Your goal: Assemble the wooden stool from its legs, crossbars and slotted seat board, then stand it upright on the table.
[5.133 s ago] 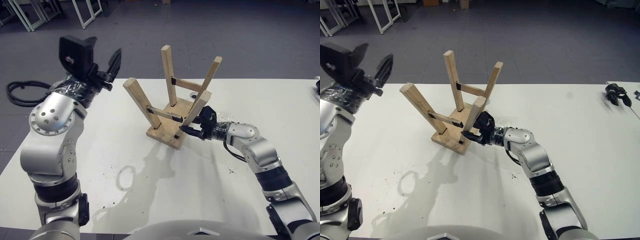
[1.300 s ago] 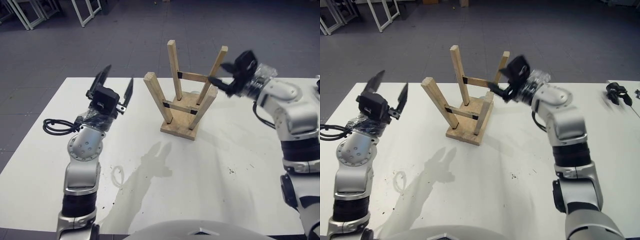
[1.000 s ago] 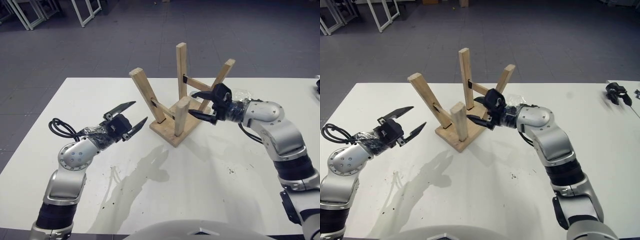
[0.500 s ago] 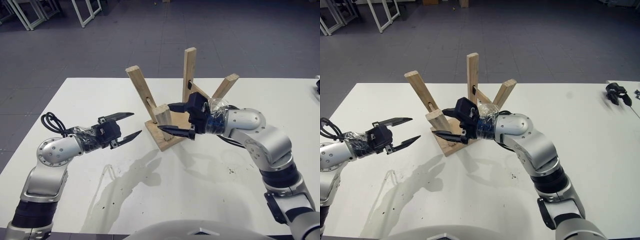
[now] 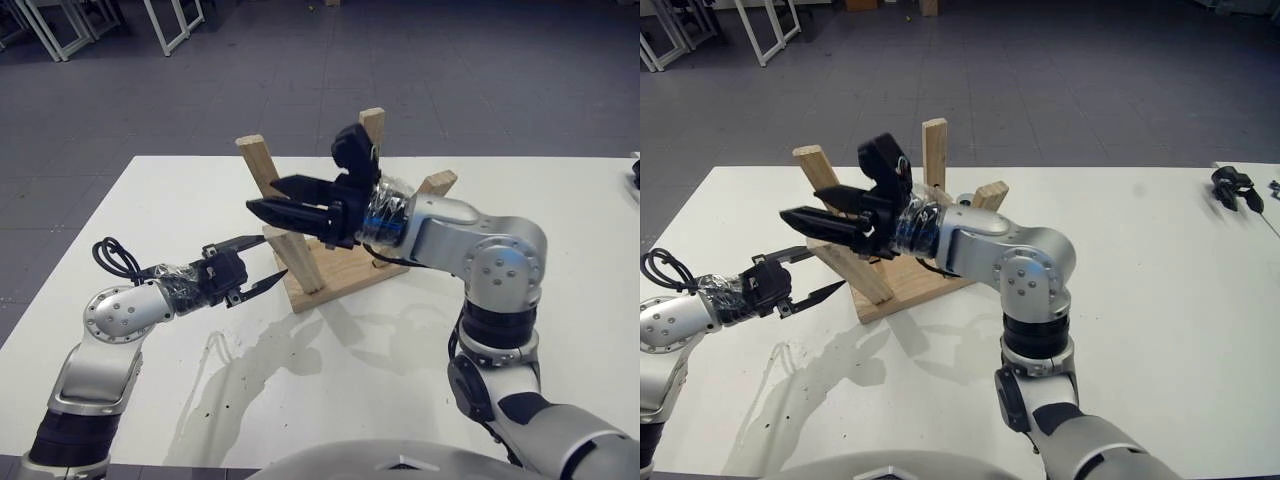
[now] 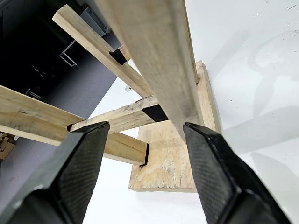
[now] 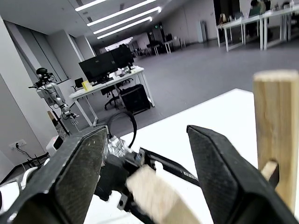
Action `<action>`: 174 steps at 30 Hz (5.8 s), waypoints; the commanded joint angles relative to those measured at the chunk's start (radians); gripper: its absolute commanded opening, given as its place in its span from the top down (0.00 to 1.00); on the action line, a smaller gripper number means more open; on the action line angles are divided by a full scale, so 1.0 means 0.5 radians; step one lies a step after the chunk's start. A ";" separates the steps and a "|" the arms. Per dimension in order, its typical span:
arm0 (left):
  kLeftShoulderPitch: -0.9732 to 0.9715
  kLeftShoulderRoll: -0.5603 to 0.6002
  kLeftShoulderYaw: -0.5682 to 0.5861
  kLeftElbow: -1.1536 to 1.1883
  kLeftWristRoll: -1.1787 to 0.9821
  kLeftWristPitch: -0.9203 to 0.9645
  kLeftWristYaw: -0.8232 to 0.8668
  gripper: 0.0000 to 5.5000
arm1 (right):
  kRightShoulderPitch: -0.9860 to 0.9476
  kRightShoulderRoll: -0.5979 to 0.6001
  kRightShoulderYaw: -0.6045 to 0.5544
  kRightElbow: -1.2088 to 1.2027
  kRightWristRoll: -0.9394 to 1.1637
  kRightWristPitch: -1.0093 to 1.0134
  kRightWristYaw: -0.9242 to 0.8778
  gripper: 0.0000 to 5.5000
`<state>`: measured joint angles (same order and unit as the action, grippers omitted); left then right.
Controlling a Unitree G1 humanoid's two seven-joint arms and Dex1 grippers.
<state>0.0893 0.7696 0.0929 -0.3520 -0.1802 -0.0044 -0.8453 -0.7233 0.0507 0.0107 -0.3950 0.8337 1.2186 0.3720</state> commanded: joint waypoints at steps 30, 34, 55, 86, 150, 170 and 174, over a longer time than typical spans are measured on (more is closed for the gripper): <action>-0.396 0.187 -0.312 -0.223 -1.684 1.470 0.850 0.47 | 0.183 -1.160 -0.121 0.535 -0.757 -0.880 0.297 0.43; -0.421 0.186 -0.265 -0.261 -1.641 1.402 0.689 0.47 | 0.196 -1.177 -0.125 0.573 -0.779 -0.904 0.329 0.43; -0.379 0.492 0.785 0.207 -1.983 1.588 -0.411 0.47 | 0.171 -1.734 -0.414 1.083 -0.404 -0.943 1.526 0.35; -0.668 -0.043 -0.046 0.627 -1.033 1.121 -0.758 0.75 | 0.111 -1.353 0.460 1.359 -0.896 -1.422 2.062 0.18; -1.029 -0.221 0.310 1.284 -1.849 2.743 -0.170 0.57 | -0.664 -1.223 0.288 2.929 -0.775 -0.188 2.170 0.47; 0.774 0.200 0.012 -0.659 -0.512 1.260 -0.121 0.57 | 0.523 -1.749 0.416 1.693 -1.415 -1.523 1.909 0.47; 0.756 0.143 -0.100 -0.708 -0.365 1.087 -0.055 0.57 | 0.646 -1.748 0.414 1.441 -1.404 -1.589 1.940 0.47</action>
<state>0.4787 0.8514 0.0660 -0.6864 -0.3859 0.5645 -0.8908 -0.4192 -0.8112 0.2158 0.3801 0.1230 0.4359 1.3338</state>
